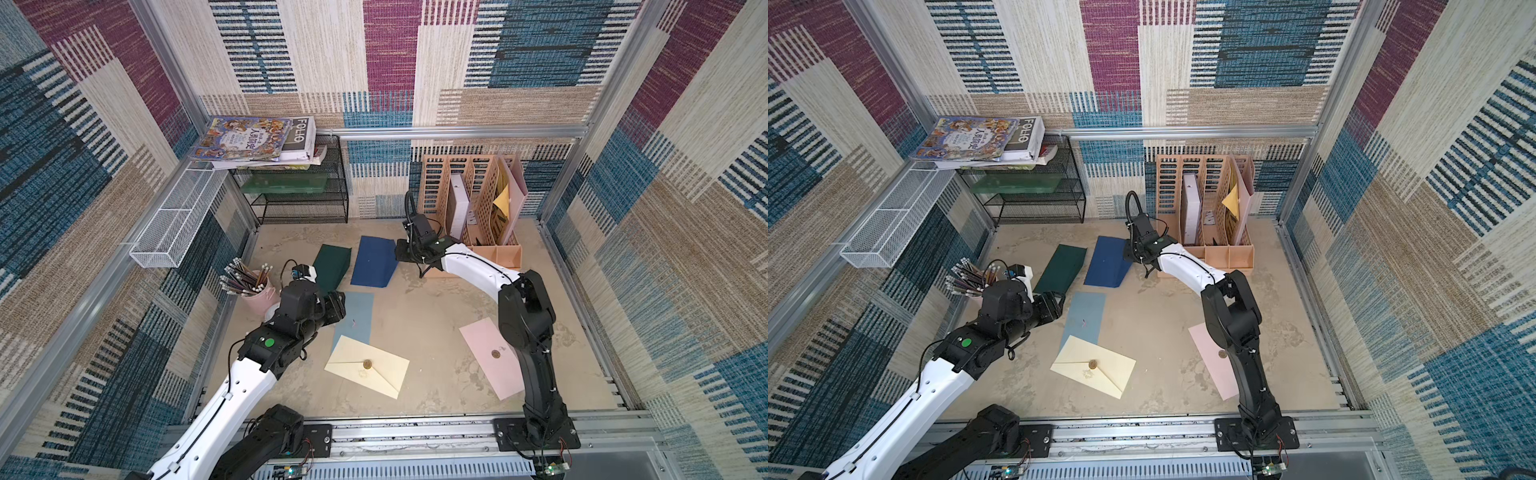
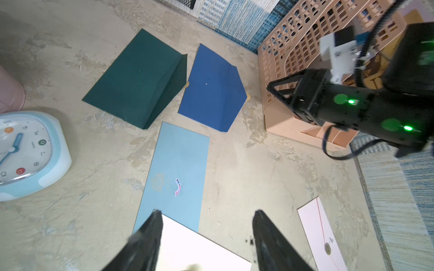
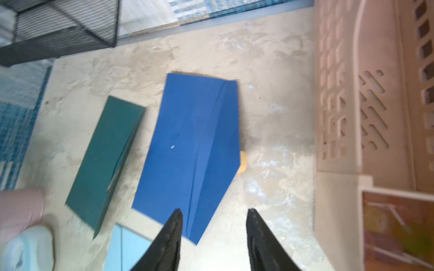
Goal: Open the envelope
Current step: Place the envelope at the center of the board, then adjust the envelope at the center of the board.
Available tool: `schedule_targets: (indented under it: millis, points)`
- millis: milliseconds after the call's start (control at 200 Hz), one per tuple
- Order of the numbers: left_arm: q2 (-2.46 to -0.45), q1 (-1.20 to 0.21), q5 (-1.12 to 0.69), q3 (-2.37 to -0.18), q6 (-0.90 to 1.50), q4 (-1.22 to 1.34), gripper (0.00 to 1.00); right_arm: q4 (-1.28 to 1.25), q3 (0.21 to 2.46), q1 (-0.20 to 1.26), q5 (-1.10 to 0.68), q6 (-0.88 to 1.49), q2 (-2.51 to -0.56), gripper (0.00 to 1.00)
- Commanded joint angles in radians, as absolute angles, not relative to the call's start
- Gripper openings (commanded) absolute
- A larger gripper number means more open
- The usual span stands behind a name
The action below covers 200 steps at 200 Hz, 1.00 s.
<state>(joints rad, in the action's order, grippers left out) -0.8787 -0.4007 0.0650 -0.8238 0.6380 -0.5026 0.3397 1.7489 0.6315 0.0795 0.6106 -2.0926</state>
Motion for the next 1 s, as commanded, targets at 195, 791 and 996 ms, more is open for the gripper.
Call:
schedule_targets:
  millis: [195, 791, 996]
  points:
    - [-0.833, -0.409, -0.115, -0.675, 0.825, -0.613, 0.54, 0.177, 1.179, 0.613, -0.479, 0.465, -1.697, 0.42]
    - [-0.8, -0.441, -0.097, -0.534, 0.901, -0.615, 0.0, -0.052, 0.96, 0.93, -0.601, 0.609, -1.632, 0.0]
    - [-0.792, -0.441, -0.093, -0.506, 0.91, -0.614, 0.0, -0.063, 1.044, 0.979, -0.645, 0.618, -1.785, 0.0]
